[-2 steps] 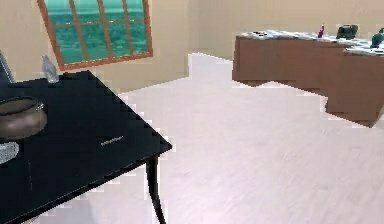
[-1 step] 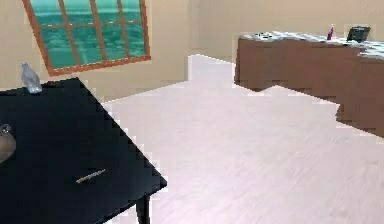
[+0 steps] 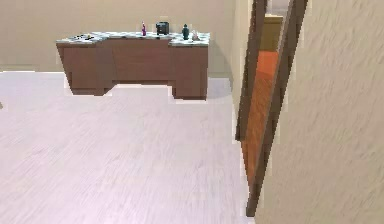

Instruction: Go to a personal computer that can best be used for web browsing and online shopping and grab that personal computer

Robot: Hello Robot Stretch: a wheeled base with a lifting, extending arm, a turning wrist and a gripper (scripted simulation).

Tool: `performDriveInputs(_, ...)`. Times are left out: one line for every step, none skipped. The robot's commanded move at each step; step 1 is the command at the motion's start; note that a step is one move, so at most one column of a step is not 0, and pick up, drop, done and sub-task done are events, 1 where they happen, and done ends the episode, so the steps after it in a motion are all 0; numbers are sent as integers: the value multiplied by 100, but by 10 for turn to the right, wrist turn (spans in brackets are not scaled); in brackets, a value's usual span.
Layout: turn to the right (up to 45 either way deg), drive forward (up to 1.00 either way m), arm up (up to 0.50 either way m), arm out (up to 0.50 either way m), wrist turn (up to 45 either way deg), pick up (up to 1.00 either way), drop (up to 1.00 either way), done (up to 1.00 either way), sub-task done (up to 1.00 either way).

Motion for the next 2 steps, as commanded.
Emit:
performDriveInputs(30, 0, 0, 0, 0, 0, 0, 0, 0)
performDriveInputs(0, 100, 0, 0, 0, 0, 0, 0, 0)
